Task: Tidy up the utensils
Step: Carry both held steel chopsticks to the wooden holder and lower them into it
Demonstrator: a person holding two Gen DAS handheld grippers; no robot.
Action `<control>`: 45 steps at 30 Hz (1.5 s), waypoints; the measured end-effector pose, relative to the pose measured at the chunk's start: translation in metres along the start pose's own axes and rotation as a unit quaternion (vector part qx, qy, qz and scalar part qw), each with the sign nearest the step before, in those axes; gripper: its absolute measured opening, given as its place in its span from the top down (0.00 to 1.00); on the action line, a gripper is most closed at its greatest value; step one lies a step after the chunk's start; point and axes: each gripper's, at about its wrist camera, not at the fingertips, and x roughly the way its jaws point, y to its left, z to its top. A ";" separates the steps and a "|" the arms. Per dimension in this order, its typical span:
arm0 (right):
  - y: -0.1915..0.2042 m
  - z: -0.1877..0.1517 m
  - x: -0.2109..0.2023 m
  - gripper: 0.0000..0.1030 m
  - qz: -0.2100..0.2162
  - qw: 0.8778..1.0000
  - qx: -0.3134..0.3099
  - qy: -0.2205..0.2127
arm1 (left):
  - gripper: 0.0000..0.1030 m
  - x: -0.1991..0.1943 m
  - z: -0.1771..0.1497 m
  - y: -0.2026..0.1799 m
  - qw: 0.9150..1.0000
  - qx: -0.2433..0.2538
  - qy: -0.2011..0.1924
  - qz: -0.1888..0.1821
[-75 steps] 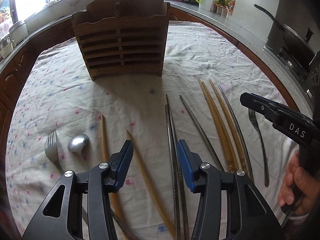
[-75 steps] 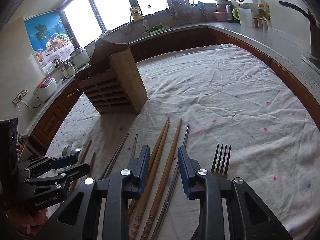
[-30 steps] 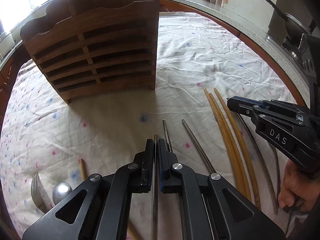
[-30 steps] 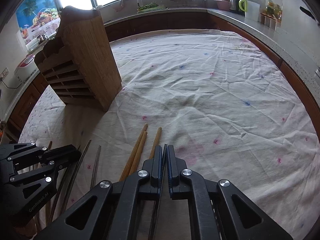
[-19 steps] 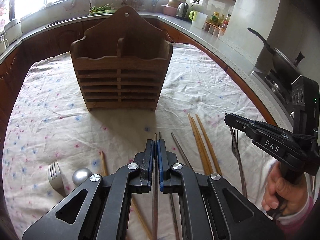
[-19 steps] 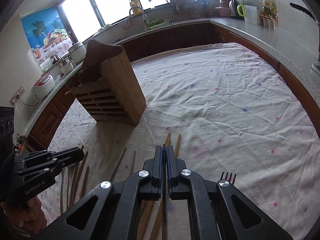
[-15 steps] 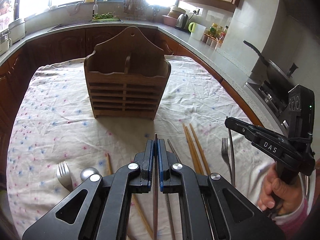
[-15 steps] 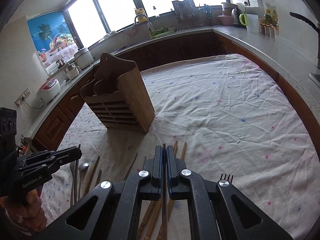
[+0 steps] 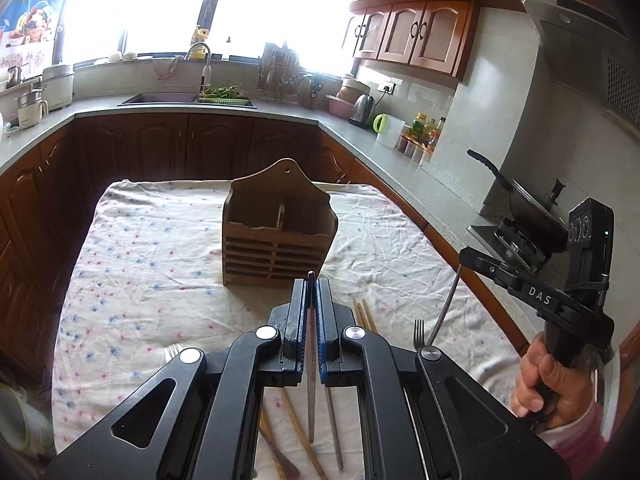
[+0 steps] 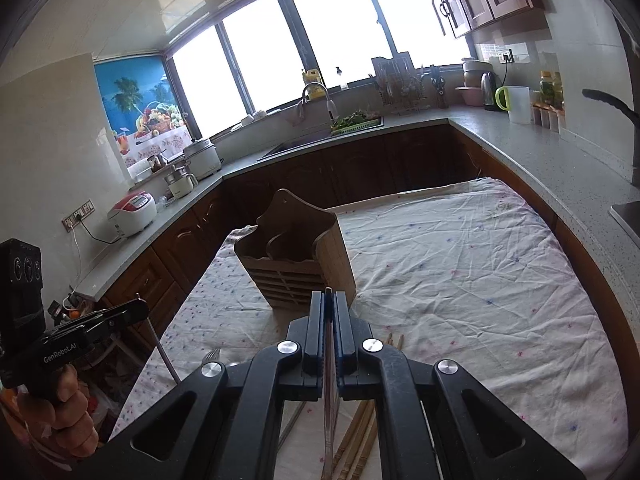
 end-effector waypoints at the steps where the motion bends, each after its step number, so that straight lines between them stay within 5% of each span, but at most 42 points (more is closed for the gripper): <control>1: 0.001 0.002 -0.002 0.96 0.002 1.000 -0.001 -0.003 | 0.97 -0.002 0.001 0.002 1.000 -0.002 -0.004 0.001; 25: 0.014 0.032 -0.004 0.96 0.016 0.999 -0.009 -0.045 | 0.97 -0.017 0.031 0.031 0.997 -0.037 -0.060 0.014; 45: 0.023 0.134 0.035 0.96 0.018 0.990 -0.004 -0.138 | 0.97 0.008 0.141 0.056 0.985 -0.042 -0.162 0.041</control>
